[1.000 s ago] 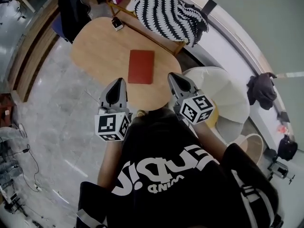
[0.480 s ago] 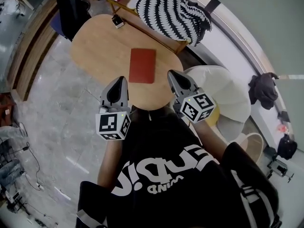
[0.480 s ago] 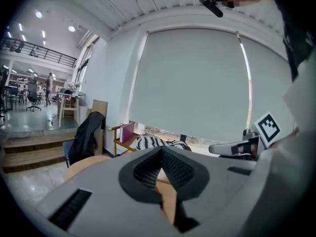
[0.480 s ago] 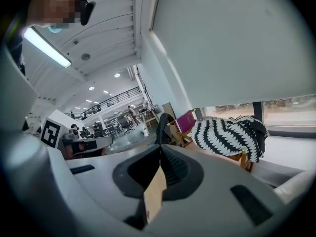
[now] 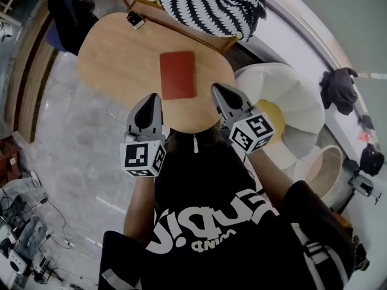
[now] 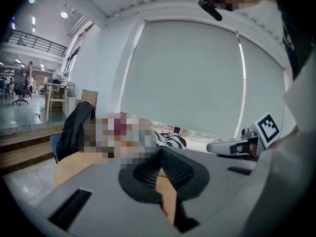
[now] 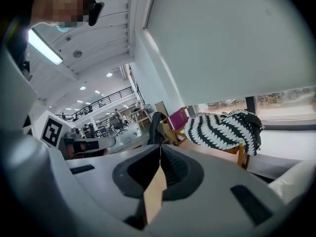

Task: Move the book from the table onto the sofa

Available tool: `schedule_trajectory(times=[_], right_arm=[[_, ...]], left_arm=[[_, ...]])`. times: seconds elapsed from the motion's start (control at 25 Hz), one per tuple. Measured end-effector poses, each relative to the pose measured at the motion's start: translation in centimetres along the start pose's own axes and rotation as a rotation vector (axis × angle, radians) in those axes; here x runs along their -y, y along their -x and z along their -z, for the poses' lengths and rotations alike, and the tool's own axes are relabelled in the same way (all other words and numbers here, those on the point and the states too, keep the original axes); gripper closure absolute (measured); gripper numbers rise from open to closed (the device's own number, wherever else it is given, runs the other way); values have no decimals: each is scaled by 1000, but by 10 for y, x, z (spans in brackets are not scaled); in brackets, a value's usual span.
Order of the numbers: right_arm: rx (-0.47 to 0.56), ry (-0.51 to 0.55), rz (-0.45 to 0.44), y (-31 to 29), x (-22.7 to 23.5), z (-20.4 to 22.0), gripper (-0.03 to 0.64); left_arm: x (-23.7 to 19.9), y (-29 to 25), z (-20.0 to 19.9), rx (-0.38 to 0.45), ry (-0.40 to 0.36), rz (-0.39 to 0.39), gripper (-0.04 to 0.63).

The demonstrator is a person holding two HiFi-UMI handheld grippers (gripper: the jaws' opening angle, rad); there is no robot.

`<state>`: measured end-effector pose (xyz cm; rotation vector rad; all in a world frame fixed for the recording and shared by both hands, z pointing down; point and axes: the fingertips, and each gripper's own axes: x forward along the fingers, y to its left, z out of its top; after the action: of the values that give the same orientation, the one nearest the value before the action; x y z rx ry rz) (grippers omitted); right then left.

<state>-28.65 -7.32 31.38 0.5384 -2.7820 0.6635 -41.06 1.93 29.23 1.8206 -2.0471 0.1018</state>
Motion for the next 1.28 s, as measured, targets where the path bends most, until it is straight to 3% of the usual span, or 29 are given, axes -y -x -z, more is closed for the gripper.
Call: schedule_trajectory(times=[0.24,0.52,1.28], right_arm=[[5,1,20,-25,18,24,615],[11,8,27,-67,50,45,615],[-70,-36,81,-150,101,175,615]], left_arm=[[-16,-34,29,-33,8,45,586],[-51,-70,69,-54,50,23,586],[-109,-141,216,-126,74,3,586]])
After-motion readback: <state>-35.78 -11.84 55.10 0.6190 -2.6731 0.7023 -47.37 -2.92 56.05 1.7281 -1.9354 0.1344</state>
